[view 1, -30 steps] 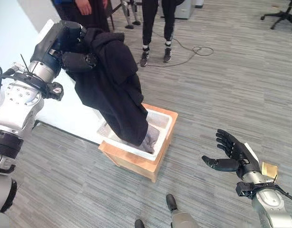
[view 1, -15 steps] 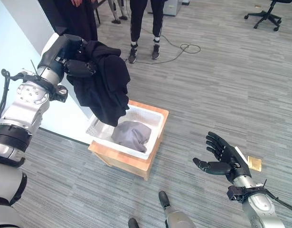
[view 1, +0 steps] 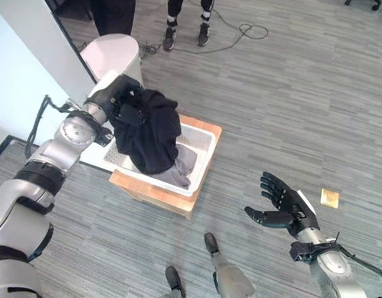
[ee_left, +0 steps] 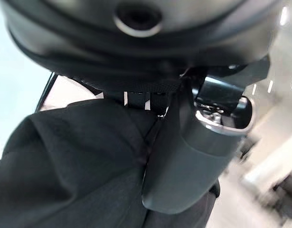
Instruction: Pick up bed clothes into laundry basket.
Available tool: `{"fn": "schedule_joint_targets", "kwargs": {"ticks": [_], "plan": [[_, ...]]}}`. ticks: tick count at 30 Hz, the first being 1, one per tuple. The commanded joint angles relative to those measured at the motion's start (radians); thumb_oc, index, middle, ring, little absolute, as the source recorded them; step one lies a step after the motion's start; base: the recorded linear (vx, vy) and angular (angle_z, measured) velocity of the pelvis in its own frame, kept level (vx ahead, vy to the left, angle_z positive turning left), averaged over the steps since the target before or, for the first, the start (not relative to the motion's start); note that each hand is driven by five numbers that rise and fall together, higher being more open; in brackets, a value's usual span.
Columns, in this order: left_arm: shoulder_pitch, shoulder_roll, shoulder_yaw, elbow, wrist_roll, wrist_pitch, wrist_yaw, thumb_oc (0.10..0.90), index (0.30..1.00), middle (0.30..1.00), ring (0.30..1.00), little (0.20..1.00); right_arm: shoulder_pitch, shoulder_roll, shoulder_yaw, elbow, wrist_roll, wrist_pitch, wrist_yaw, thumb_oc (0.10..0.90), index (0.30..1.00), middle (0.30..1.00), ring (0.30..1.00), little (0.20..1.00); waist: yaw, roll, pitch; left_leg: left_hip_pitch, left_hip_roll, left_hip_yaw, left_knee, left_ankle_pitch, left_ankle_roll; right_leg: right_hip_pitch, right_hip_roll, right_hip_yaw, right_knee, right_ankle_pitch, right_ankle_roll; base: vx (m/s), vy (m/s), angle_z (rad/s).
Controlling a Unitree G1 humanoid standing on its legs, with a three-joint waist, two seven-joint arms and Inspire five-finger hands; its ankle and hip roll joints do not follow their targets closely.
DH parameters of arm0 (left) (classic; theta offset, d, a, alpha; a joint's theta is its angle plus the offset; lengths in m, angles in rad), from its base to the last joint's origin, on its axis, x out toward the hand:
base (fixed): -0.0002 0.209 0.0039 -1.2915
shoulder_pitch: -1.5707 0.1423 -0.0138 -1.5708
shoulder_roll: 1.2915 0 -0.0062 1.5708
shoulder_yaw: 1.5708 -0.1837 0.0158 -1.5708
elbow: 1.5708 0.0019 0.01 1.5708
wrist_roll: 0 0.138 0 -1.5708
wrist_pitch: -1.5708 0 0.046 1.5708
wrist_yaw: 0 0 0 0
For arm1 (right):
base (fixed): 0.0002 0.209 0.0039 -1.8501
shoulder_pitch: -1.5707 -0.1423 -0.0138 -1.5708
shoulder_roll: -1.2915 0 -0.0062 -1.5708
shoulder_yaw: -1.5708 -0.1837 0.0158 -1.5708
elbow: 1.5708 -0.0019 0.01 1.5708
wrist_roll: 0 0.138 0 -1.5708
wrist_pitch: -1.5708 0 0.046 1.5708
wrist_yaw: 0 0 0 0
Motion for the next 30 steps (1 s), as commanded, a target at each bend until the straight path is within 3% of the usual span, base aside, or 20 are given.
{"fn": "schedule_joint_targets", "kwargs": {"ticks": [1, 6, 7, 8, 15, 23, 24, 26, 29, 30], "plan": [[-0.301, -0.029, -0.040, 0.066, 0.251, -0.032, 0.095, 0.400, 0.300, 0.300, 0.300, 0.300, -0.057, -0.041, -0.046, -0.147, 0.043, -0.121, -0.004, 0.800, 0.900, 0.900, 0.900, 0.900, 0.004, -0.024, -0.034, -0.024, 0.026, 0.028, 0.001, -0.005, -0.005, 0.048, -0.063, -0.008, 0.029, -0.096, 0.142, -0.01, -0.010, -0.09], [-0.304, -0.078, -0.114, 0.116, 0.423, -0.021, 0.063, 0.400, 0.300, 0.300, 0.300, 0.300, -0.046, -0.050, -0.056, -0.190, 0.075, -0.130, 0.002, 0.800, 0.900, 0.900, 0.900, 0.900, -0.008, -0.038, -0.030, -0.023, 0.031, 0.051, 0.001, -0.009, -0.004, 0.033, -0.056, 0.015, 0.031, -0.094, 0.145, 0.00, 0.000, -0.09], [-0.304, -0.078, -0.115, 0.116, 0.423, -0.021, 0.063, 0.441, 0.361, 0.361, 0.361, 0.361, -0.046, -0.050, -0.056, -0.190, 0.075, -0.130, 0.002, 0.800, 0.900, 0.900, 0.900, 0.900, -0.008, -0.038, -0.030, -0.023, 0.031, 0.052, 0.001, -0.009, -0.004, 0.033, -0.056, 0.015, 0.031, -0.094, 0.145, 0.02, 0.004, -0.05], [-0.305, -0.085, -0.116, 0.135, 0.446, -0.017, 0.069, 0.800, 0.900, 0.900, 0.900, 0.900, -0.034, -0.054, -0.056, -0.207, 0.089, -0.131, 0.009, 0.800, 0.900, 0.900, 0.900, 0.900, -0.012, -0.038, -0.030, -0.017, 0.032, 0.057, 0.001, -0.013, -0.003, 0.033, -0.055, 0.023, 0.030, -0.096, 0.145, 0.01, -0.001, -0.07], [-0.309, -0.052, -0.122, 0.057, 0.445, -0.029, 0.069, 0.800, 0.900, 0.900, 0.900, 0.900, -0.028, -0.062, -0.055, -0.209, 0.094, -0.132, 0.011, 0.800, 0.900, 0.900, 0.900, 0.900, -0.004, -0.029, -0.032, -0.011, 0.030, 0.055, 0.001, -0.017, -0.004, 0.040, -0.056, 0.020, 0.025, -0.097, 0.144, 0.01, -0.007, -0.06], [-0.256, 0.074, -0.123, -0.317, 0.402, -0.059, 0.014, 0.800, 0.900, 0.900, 0.900, 0.900, -0.031, -0.070, -0.072, -0.191, 0.060, -0.122, 0.007, 0.800, 0.900, 0.900, 0.900, 0.900, 0.044, -0.009, -0.054, -0.005, 0.024, 0.013, 0.001, -0.019, -0.002, 0.078, -0.064, -0.022, 0.015, -0.109, 0.140, 0.01, -0.031, 0.06], [-0.194, 0.138, -0.077, -0.463, 0.364, -0.076, 0.004, 0.800, 0.900, 0.900, 0.900, 0.900, -0.027, -0.063, -0.081, -0.190, 0.051, -0.119, 0.013, 0.800, 0.900, 0.900, 0.900, 0.900, 0.073, -0.011, -0.064, -0.002, 0.022, -0.004, 0.001, -0.019, -0.003, 0.094, -0.065, -0.042, 0.013, -0.115, 0.137, 0.01, -0.036, 0.21], [-0.135, 0.177, -0.025, -0.533, 0.340, -0.082, 0.000, 0.800, 0.900, 0.900, 0.900, 0.900, -0.028, -0.061, -0.079, -0.189, 0.046, -0.119, 0.012, 0.800, 0.900, 0.900, 0.900, 0.900, 0.082, -0.010, -0.067, 0.000, 0.021, -0.012, 0.001, -0.019, -0.003, 0.101, -0.064, -0.047, 0.012, -0.118, 0.134, 0.01, -0.035, 0.26], [0.072, 0.251, 0.167, -0.670, 0.236, -0.102, 0.032, 0.800, 0.900, 0.900, 0.900, 0.900, -0.018, -0.038, -0.091, -0.188, 0.034, -0.115, 0.015, 0.800, 0.900, 0.900, 0.900, 0.900, 0.125, -0.025, -0.073, 0.006, 0.020, -0.027, 0.001, -0.018, -0.005, 0.116, -0.065, -0.060, 0.010, -0.123, 0.129, 0.00, -0.032, 0.18], [0.112, 0.256, 0.205, -0.688, 0.237, -0.098, 0.028, 0.800, 0.900, 0.900, 0.900, 0.900, -0.018, -0.050, -0.084, -0.189, 0.034, -0.114, 0.015, 0.800, 0.900, 0.900, 0.900, 0.900, 0.115, -0.016, -0.076, 0.008, 0.020, -0.026, 0.001, -0.018, -0.005, 0.118, -0.065, -0.059, 0.010, -0.124, 0.129, -0.01, -0.032, 0.20]]}}
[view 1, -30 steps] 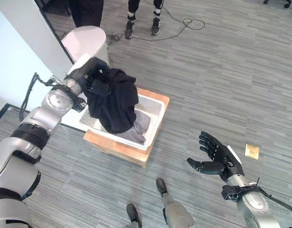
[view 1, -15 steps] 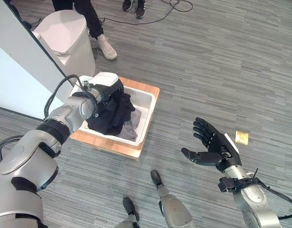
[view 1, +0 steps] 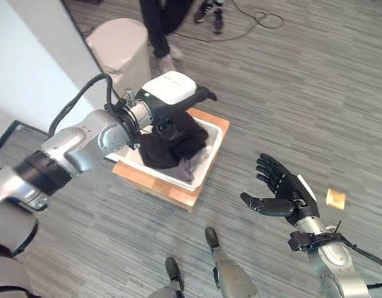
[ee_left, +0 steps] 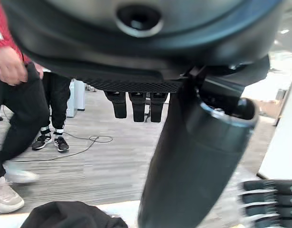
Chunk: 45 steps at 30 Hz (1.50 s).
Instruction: Pick up bed clothes into laundry basket.
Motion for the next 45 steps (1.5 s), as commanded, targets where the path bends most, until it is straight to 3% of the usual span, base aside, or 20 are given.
{"fn": "schedule_joint_targets", "kwargs": {"ticks": [1, 2, 3, 4, 5, 8, 11, 17, 22, 26, 31, 45], "plan": [[0.284, 0.047, 0.386, -0.044, -0.245, -0.051, 0.080, 0.800, 0.900, 0.900, 0.900, 0.900, 0.022, -0.010, -0.079, -0.076, -0.014, -0.088, 0.010, 0.800, 0.900, 0.900, 0.900, 0.900, 0.036, -0.041, -0.115, -0.020, 0.001, -0.003, 0.003, -0.032, 0.009, 0.081, -0.080, -0.033, 0.009, -0.130, 0.138, 0.01, -0.032, 0.14], [0.450, 0.004, 0.515, -0.090, -0.326, -0.061, 0.069, 0.800, 0.900, 0.900, 0.900, 0.900, 0.020, -0.004, -0.079, -0.074, -0.020, -0.088, 0.007, 0.800, 0.900, 0.900, 0.900, 0.900, 0.044, -0.043, -0.120, -0.012, 0.002, -0.006, 0.003, -0.035, 0.009, 0.090, -0.079, -0.036, 0.010, -0.135, 0.135, 0.01, -0.033, 0.14], [0.462, 0.004, 0.527, -0.095, -0.326, -0.060, 0.068, 0.800, 0.900, 0.900, 0.900, 0.900, 0.019, -0.007, -0.075, -0.073, -0.020, -0.088, 0.007, 0.800, 0.900, 0.900, 0.900, 0.900, 0.040, -0.041, -0.121, -0.013, 0.002, -0.006, 0.003, -0.034, 0.009, 0.089, -0.079, -0.036, 0.009, -0.134, 0.135, 0.05, -0.034, -0.02], [0.788, -0.197, 0.739, -0.148, -0.542, -0.070, 0.041, 0.800, 0.900, 0.900, 0.900, 0.900, 0.011, 0.024, -0.088, -0.066, -0.031, -0.092, -0.009, 0.800, 0.900, 0.900, 0.900, 0.900, 0.070, -0.051, -0.134, 0.008, 0.005, -0.013, 0.003, -0.040, 0.011, 0.114, -0.078, -0.042, 0.010, -0.147, 0.125, 0.08, -0.022, 0.13], [0.897, -0.305, 0.798, -0.160, -0.604, -0.067, 0.035, 0.800, 0.900, 0.900, 0.900, 0.900, 0.007, 0.044, -0.095, -0.059, -0.038, -0.097, -0.018, 0.800, 0.900, 0.900, 0.900, 0.900, 0.081, -0.055, -0.142, 0.020, 0.006, -0.018, 0.003, -0.048, 0.014, 0.128, -0.076, -0.045, 0.011, -0.159, 0.122, 0.09, -0.029, 0.04], [1.109, -0.550, 0.899, -0.122, -0.698, -0.047, 0.041, 0.800, 0.900, 0.900, 0.900, 0.900, 0.003, 0.075, -0.104, -0.020, -0.051, -0.094, -0.022, 0.800, 0.900, 0.900, 0.900, 0.900, 0.106, -0.063, -0.170, 0.042, 0.008, -0.028, 0.003, -0.053, 0.019, 0.158, -0.071, -0.051, 0.011, -0.174, 0.108, 0.06, -0.021, 0.09], [1.203, -0.745, 0.932, -0.078, -0.825, -0.029, 0.043, 0.800, 0.900, 0.900, 0.900, 0.900, -0.018, 0.112, -0.098, -0.004, -0.043, -0.088, -0.030, 0.800, 0.900, 0.900, 0.900, 0.900, 0.131, -0.063, -0.195, 0.067, 0.009, -0.056, 0.005, -0.056, 0.025, 0.193, -0.068, -0.075, 0.030, -0.206, 0.089, 0.03, -0.034, 0.24], [1.208, -0.809, 0.909, -0.077, -0.813, -0.035, 0.058, 0.800, 0.900, 0.900, 0.900, 0.900, -0.033, 0.176, -0.076, 0.025, -0.012, -0.100, -0.053, 0.800, 0.900, 0.900, 0.900, 0.900, 0.157, -0.062, -0.210, 0.072, 0.010, -0.080, 0.011, -0.055, 0.029, 0.209, -0.061, -0.106, 0.039, -0.220, 0.077, -0.03, -0.025, 0.29], [1.223, -0.873, 0.843, -0.078, -0.843, -0.030, 0.117, 0.800, 0.900, 0.900, 0.900, 0.900, -0.008, 0.235, 0.002, 0.071, 0.071, -0.097, -0.071, 0.800, 0.900, 0.900, 0.900, 0.900, 0.170, -0.062, -0.218, 0.089, 0.009, -0.084, 0.022, -0.060, 0.035, 0.223, -0.060, -0.119, 0.067, -0.237, 0.070, 0.00, -0.004, -0.01], [1.237, -0.874, 0.843, -0.085, -0.829, -0.026, 0.105, 0.800, 0.900, 0.900, 0.900, 0.900, 0.016, 0.233, 0.021, 0.057, 0.076, -0.086, -0.051, 0.800, 0.900, 0.900, 0.900, 0.900, 0.172, -0.062, -0.221, 0.097, 0.011, -0.090, 0.031, -0.066, 0.034, 0.238, -0.062, -0.125, 0.070, -0.245, 0.068, 0.00, 0.000, 0.00], [1.230, -0.863, 0.850, -0.084, -0.805, -0.036, 0.100, 0.800, 0.900, 0.900, 0.900, 0.900, 0.040, 0.187, 0.006, 0.029, -0.042, -0.094, -0.036, 0.800, 0.900, 0.900, 0.900, 0.900, 0.173, -0.062, -0.230, 0.106, 0.014, -0.103, 0.043, -0.073, 0.032, 0.259, -0.062, -0.129, 0.065, -0.254, 0.065, 0.01, -0.006, 0.05], [1.197, -0.845, 0.816, -0.071, -0.796, -0.049, 0.109, 0.800, 0.900, 0.900, 0.900, 0.900, 0.037, 0.194, 0.012, 0.042, -0.033, -0.110, -0.051, 0.800, 0.900, 0.900, 0.900, 0.900, 0.159, -0.058, -0.232, 0.097, 0.004, -0.115, 0.038, -0.071, 0.034, 0.248, -0.072, -0.119, 0.069, -0.251, 0.072, 0.00, 0.002, 0.01]]}}
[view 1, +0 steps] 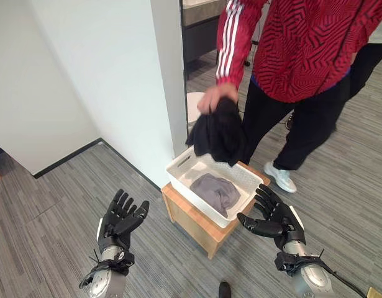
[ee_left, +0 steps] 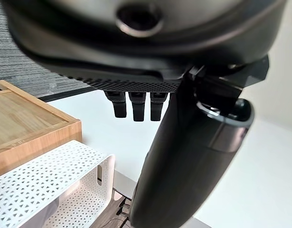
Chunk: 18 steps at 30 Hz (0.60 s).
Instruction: Pick up bed clothes into laundry basket.
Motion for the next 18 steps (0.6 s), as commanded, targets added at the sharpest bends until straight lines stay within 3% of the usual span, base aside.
{"fn": "schedule_joint_targets", "kwargs": {"ticks": [1, 18], "plan": [[-0.074, 0.091, 0.037, -0.106, 0.038, -0.114, -0.002, 0.800, 0.900, 0.900, 0.900, 0.900, -0.063, -0.004, -0.006, -0.107, -0.002, -0.109, 0.014, 0.800, 0.900, 0.900, 0.900, 0.900, -0.002, -0.045, -0.075, -0.047, -0.005, 0.006, 0.033, -0.049, 0.013, 0.044, -0.060, -0.001, 0.068, -0.171, 0.055, 0.00, 0.021, 0.04], [-0.087, 0.096, 0.034, -0.102, 0.030, -0.127, 0.007, 0.800, 0.900, 0.900, 0.900, 0.900, -0.067, -0.004, 0.003, -0.102, 0.000, -0.113, 0.011, 0.800, 0.900, 0.900, 0.900, 0.900, 0.003, -0.059, -0.072, -0.054, -0.020, -0.007, 0.021, -0.048, 0.025, 0.024, -0.072, 0.014, 0.076, -0.162, 0.063, 0.00, 0.000, 0.00]]}}
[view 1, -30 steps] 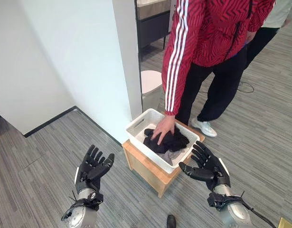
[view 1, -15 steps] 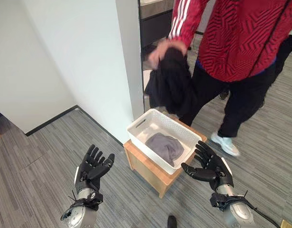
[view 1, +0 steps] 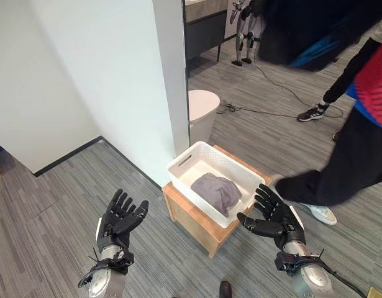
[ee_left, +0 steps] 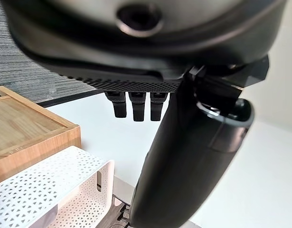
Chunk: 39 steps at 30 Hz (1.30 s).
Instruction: Pick up bed clothes into laundry basket.
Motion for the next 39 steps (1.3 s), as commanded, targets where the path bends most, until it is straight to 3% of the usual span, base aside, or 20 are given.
{"fn": "schedule_joint_targets", "kwargs": {"ticks": [1, 12, 17, 19, 20, 21, 22, 24, 26, 28, 30, 32, 33, 34, 35, 37, 39], "plan": [[-0.082, 0.085, 0.037, -0.104, 0.030, -0.127, -0.013, 0.800, 0.900, 0.900, 0.900, 0.900, -0.067, -0.005, 0.003, -0.102, 0.000, -0.112, 0.014, 0.800, 0.900, 0.900, 0.900, 0.900, 0.003, -0.060, -0.071, -0.042, -0.015, -0.003, 0.021, -0.046, 0.023, 0.030, -0.068, 0.016, 0.076, -0.159, 0.061, 0.00, 0.000, 0.00], [-0.084, 0.088, 0.053, -0.109, 0.029, -0.136, -0.007, 0.800, 0.900, 0.900, 0.900, 0.900, -0.075, 0.001, 0.008, -0.108, 0.010, -0.117, 0.017, 0.800, 0.900, 0.900, 0.900, 0.900, 0.015, -0.065, -0.069, -0.048, -0.027, -0.006, 0.016, -0.043, 0.026, 0.026, -0.080, 0.011, 0.074, -0.150, 0.069, 0.00, 0.002, 0.00], [-0.120, 0.110, 0.044, -0.116, 0.027, -0.147, -0.004, 0.800, 0.900, 0.900, 0.900, 0.900, -0.123, -0.004, 0.028, -0.115, 0.031, -0.129, 0.015, 0.800, 0.900, 0.900, 0.900, 0.900, 0.038, -0.072, -0.045, -0.108, -0.028, -0.037, 0.134, -0.076, 0.023, 0.012, -0.093, -0.026, 0.157, -0.180, 0.061, -0.05, -0.016, 0.24], [-0.164, 0.127, 0.010, -0.112, 0.013, -0.152, -0.004, 0.800, 0.900, 0.900, 0.900, 0.900, -0.135, -0.005, 0.035, -0.109, 0.045, -0.141, 0.019, 0.800, 0.900, 0.900, 0.900, 0.900, 0.044, -0.070, -0.023, -0.147, -0.042, -0.115, 0.153, -0.060, 0.016, -0.017, -0.088, -0.031, 0.251, -0.213, 0.054, -0.13, -0.055, 0.48], [-0.192, 0.136, -0.008, -0.108, 0.013, -0.153, -0.007, 0.800, 0.900, 0.900, 0.900, 0.900, -0.135, -0.009, 0.030, -0.107, 0.041, -0.145, 0.015, 0.800, 0.900, 0.900, 0.900, 0.900, 0.030, -0.070, -0.017, -0.175, -0.055, -0.188, 0.167, -0.045, 0.008, -0.021, -0.061, 0.017, 0.289, -0.246, 0.051, -0.08, -0.078, 0.97], [-0.192, 0.136, -0.008, -0.108, 0.013, -0.153, -0.007, 0.800, 0.900, 0.900, 0.900, 0.900, -0.135, -0.009, 0.030, -0.107, 0.041, -0.145, 0.015, 0.800, 0.900, 0.900, 0.900, 0.900, 0.028, -0.070, -0.018, -0.176, -0.055, -0.189, 0.168, -0.045, 0.008, -0.022, -0.062, 0.015, 0.289, -0.246, 0.051, -0.03, -0.129, 1.79], [-0.212, 0.140, -0.023, -0.102, 0.015, -0.157, -0.011, 0.800, 0.900, 0.900, 0.900, 0.900, -0.142, -0.016, 0.034, -0.111, 0.047, -0.147, 0.020, 0.800, 0.900, 0.900, 0.900, 0.900, 0.019, -0.071, -0.016, -0.192, -0.066, -0.265, 0.178, -0.036, 0.000, -0.015, -0.015, 0.102, 0.310, -0.288, 0.047, 0.02, -0.192, 3.18], [-0.226, 0.132, -0.046, -0.102, 0.006, -0.171, -0.021, 0.800, 0.900, 0.900, 0.900, 0.900, -0.164, -0.024, 0.048, -0.115, 0.093, -0.161, 0.039, 0.800, 0.900, 0.900, 0.900, 0.900, 0.007, -0.064, -0.026, -0.238, -0.101, -0.420, 0.198, -0.006, -0.023, 0.012, 0.058, 0.353, 0.298, -0.328, 0.021, 0.03, -0.271, 3.11], [-0.224, 0.133, -0.056, -0.100, -0.003, -0.176, -0.026, 0.800, 0.900, 0.900, 0.900, 0.900, -0.201, -0.048, 0.076, -0.111, 0.115, -0.163, 0.049, 0.800, 0.900, 0.900, 0.900, 0.900, 0.019, -0.064, -0.018, -0.268, -0.106, -0.490, 0.185, 0.032, -0.046, 0.014, 0.098, 0.455, 0.265, -0.321, -0.004, -0.09, -0.225, 1.49], [-0.179, 0.132, -0.033, -0.119, 0.027, -0.175, -0.031, 0.800, 0.900, 0.900, 0.900, 0.900, -0.239, -0.061, 0.111, -0.112, 0.162, -0.154, 0.084, 0.800, 0.900, 0.900, 0.900, 0.900, 0.069, -0.075, 0.004, -0.313, -0.102, -0.541, 0.176, 0.089, -0.087, 0.037, 0.092, 0.392, 0.209, -0.314, -0.025, -0.26, -0.367, 1.73], [-0.150, 0.112, -0.020, -0.121, 0.001, -0.173, -0.033, 0.800, 0.900, 0.900, 0.900, 0.900, -0.248, -0.079, 0.121, -0.113, 0.177, -0.152, 0.083, 0.800, 0.900, 0.900, 0.900, 0.900, 0.067, -0.073, 0.017, -0.375, -0.103, -0.577, 0.166, 0.141, -0.112, 0.046, 0.111, 0.370, 0.158, -0.283, -0.040, -0.26, -0.339, 2.05], [-0.134, 0.095, -0.007, -0.114, -0.022, -0.175, -0.035, 0.800, 0.900, 0.900, 0.900, 0.900, -0.263, -0.088, 0.135, -0.114, 0.190, -0.148, 0.093, 0.800, 0.900, 0.900, 0.900, 0.900, 0.076, -0.071, 0.035, -0.393, -0.099, -0.566, 0.174, 0.159, -0.114, 0.048, 0.115, 0.345, 0.152, -0.270, -0.045, -0.24, -0.195, 1.73], [-0.121, 0.073, 0.012, -0.085, -0.032, -0.168, -0.035, 0.800, 0.900, 0.900, 0.900, 0.900, -0.267, -0.107, 0.133, -0.119, 0.181, -0.134, 0.096, 0.800, 0.900, 0.900, 0.900, 0.900, 0.052, -0.095, 0.055, -0.386, -0.047, -0.318, 0.269, 0.075, -0.058, 0.028, 0.090, 0.265, 0.164, -0.257, -0.043, -0.38, -0.183, 1.40], [-0.113, 0.078, 0.015, -0.080, -0.031, -0.164, -0.036, 0.800, 0.900, 0.900, 0.900, 0.900, -0.269, -0.110, 0.149, -0.108, 0.178, -0.127, 0.088, 0.800, 0.900, 0.900, 0.900, 0.900, 0.053, -0.108, 0.055, -0.374, -0.033, -0.241, 0.327, 0.031, -0.044, 0.021, 0.076, 0.225, 0.158, -0.250, -0.042, -0.38, -0.183, 1.76], [-0.113, 0.078, 0.015, -0.080, -0.031, -0.164, -0.036, 0.800, 0.900, 0.900, 0.900, 0.900, -0.269, -0.110, 0.149, -0.108, 0.178, -0.127, 0.088, 0.800, 0.900, 0.900, 0.900, 0.900, 0.053, -0.108, 0.055, -0.375, -0.033, -0.241, 0.327, 0.031, -0.044, 0.020, 0.076, 0.225, 0.157, -0.250, -0.042, -0.23, -0.149, 2.09], [-0.093, 0.083, 0.009, -0.079, -0.030, -0.150, -0.046, 0.800, 0.900, 0.900, 0.900, 0.900, -0.233, -0.080, 0.139, -0.127, 0.245, -0.131, 0.101, 0.800, 0.900, 0.900, 0.900, 0.900, 0.030, -0.123, 0.037, -0.290, 0.006, -0.067, 0.461, -0.050, -0.022, 0.004, 0.037, 0.093, 0.147, -0.231, -0.049, -0.30, -0.163, 1.97], [-0.106, 0.096, -0.009, -0.076, -0.005, -0.146, -0.045, 0.800, 0.900, 0.900, 0.900, 0.900, -0.184, -0.058, 0.126, -0.126, 0.254, -0.139, 0.090, 0.800, 0.900, 0.900, 0.900, 0.900, -0.009, -0.116, 0.013, -0.191, 0.080, 0.074, 0.486, -0.066, -0.025, -0.005, 0.025, -0.018, 0.150, -0.239, -0.050, -0.25, -0.067, 1.42]]}}
